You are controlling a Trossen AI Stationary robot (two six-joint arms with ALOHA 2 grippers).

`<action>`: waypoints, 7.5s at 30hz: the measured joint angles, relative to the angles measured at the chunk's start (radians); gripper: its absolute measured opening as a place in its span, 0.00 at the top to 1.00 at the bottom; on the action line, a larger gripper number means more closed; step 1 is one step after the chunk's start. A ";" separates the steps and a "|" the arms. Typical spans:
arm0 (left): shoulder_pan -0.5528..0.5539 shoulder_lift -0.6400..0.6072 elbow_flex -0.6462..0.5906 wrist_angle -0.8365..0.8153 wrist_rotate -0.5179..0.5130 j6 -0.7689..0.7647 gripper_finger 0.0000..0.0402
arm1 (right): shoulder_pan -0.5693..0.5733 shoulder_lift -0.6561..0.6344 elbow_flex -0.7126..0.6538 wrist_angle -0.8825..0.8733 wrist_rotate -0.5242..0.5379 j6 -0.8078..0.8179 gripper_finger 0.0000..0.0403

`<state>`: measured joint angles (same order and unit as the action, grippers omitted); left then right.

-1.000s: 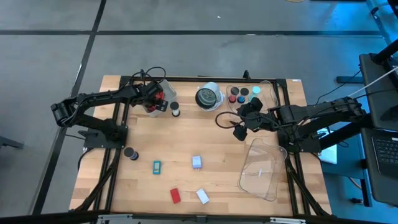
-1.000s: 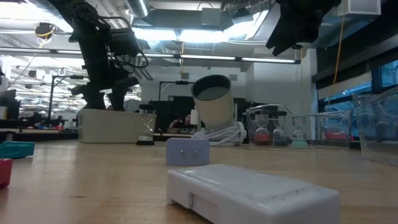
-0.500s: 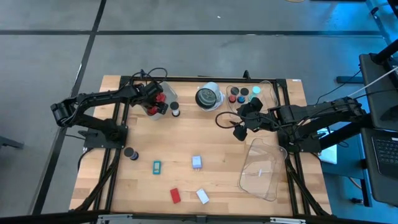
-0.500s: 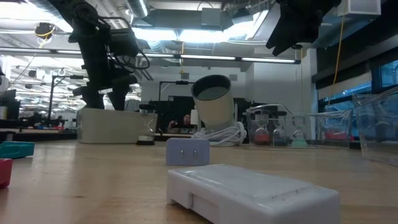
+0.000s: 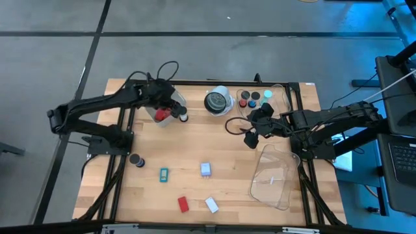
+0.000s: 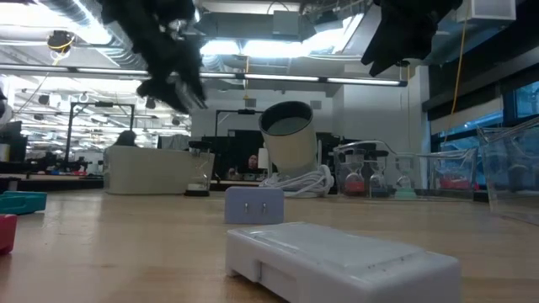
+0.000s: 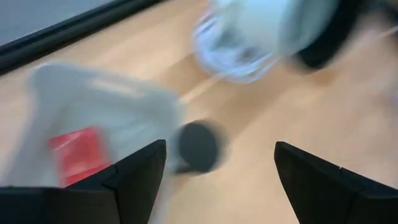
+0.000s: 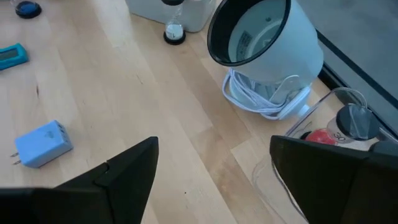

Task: Pick & Place Office items
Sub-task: Put the light blue charger adapter into the gray bin

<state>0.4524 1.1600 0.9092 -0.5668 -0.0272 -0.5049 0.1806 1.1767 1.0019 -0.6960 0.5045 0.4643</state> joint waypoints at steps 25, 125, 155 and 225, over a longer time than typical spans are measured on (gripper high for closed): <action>-0.733 -0.008 -0.002 0.429 -0.228 -0.056 0.26 | 0.102 0.072 0.001 0.245 -0.233 -0.116 0.23; -1.000 0.081 -0.001 0.349 -0.209 -0.135 0.26 | 0.053 0.835 0.000 1.059 -0.356 -0.105 0.36; -1.000 0.081 -0.001 0.345 -0.262 -0.137 0.26 | -0.107 0.835 0.000 1.091 -0.257 -0.026 0.33; -0.751 0.627 -0.001 0.534 -0.772 -0.488 0.26 | -0.041 0.186 0.001 0.089 0.124 -0.004 0.15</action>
<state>-0.2988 1.7873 0.9081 -0.0326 -0.7994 -0.9930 0.1394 1.3628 1.0027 -0.6067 0.6289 0.4603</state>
